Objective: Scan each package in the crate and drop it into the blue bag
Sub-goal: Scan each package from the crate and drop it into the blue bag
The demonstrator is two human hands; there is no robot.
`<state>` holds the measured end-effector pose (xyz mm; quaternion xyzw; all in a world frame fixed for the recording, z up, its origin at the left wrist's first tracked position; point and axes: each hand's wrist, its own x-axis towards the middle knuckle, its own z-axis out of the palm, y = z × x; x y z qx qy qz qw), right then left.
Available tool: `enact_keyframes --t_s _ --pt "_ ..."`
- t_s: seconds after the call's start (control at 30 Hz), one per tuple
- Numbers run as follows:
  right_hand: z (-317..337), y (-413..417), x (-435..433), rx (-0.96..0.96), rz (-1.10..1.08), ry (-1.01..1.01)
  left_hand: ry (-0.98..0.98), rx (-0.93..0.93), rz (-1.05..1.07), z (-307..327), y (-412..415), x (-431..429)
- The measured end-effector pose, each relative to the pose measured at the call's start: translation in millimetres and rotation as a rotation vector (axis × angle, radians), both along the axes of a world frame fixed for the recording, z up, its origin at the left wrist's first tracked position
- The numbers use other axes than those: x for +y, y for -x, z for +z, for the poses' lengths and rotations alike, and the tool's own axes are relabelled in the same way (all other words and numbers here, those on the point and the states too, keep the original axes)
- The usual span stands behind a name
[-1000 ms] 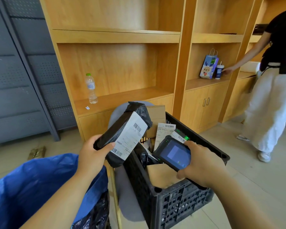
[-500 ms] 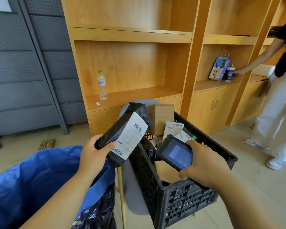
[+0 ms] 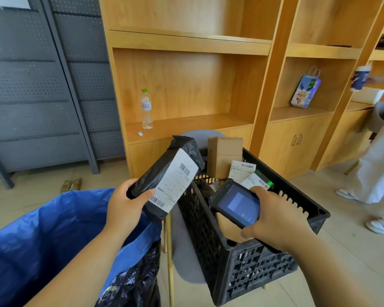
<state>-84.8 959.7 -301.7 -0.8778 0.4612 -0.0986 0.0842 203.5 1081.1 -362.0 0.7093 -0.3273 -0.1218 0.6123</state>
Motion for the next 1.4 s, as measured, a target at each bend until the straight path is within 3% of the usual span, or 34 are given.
enact_keyframes --t_s 0.33,0.43,0.63,0.77,1.0,1.4 --pt "-10.8 -40.1 12.4 -0.002 0.133 -0.079 -0.003 0.132 0.117 -20.7 -29.2 60.4" --pt "-17.2 -59.6 19.8 0.003 0.183 -0.097 -0.110 0.100 0.173 -30.9 -48.7 92.6" --pt "-29.1 -86.3 29.7 -0.002 0.249 -0.124 -0.459 -0.149 0.377 -52.9 -96.0 126.6" --pt "-31.8 -90.4 30.5 0.019 0.255 -0.139 -0.661 -0.138 0.274 -66.8 -108.0 126.3" --pt "-27.3 -70.0 12.0 0.003 0.174 -0.130 -0.688 -0.075 0.001 -64.9 -84.8 86.2" --pt "-15.5 15.5 -67.4 -0.049 -0.125 -0.039 -0.486 -0.258 -0.359 -15.1 13.5 -101.4"
